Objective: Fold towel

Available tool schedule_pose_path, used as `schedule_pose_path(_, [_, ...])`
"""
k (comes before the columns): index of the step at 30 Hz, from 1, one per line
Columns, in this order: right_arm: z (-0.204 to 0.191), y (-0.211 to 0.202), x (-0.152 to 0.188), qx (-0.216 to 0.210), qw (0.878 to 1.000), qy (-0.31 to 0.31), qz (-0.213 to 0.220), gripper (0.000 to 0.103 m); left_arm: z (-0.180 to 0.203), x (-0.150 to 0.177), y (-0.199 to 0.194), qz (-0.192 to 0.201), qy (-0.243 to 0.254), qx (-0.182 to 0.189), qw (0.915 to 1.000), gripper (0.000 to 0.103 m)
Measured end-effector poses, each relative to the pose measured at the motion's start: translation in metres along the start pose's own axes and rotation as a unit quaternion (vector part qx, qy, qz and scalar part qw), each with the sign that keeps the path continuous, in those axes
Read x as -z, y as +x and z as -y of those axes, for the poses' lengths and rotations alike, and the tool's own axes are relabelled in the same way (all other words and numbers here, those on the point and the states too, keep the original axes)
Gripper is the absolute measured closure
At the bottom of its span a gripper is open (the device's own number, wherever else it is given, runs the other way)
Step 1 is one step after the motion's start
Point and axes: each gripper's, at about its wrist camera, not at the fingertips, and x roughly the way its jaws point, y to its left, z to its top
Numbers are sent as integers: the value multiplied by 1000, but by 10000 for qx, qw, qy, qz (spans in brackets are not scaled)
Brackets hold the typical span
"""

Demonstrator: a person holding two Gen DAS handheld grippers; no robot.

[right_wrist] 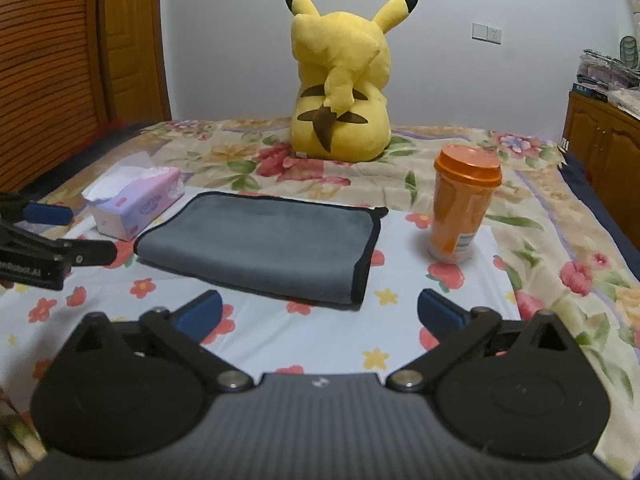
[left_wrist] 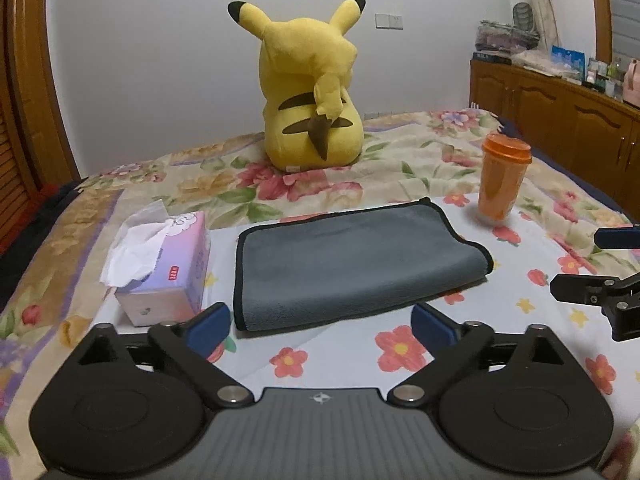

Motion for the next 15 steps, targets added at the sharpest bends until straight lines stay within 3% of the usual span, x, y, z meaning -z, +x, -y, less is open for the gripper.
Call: schedule_pose_path(15, [-9,-54,-5,52,9997,68,227,0,13,-5,-65,200,-197,-167,9995,0])
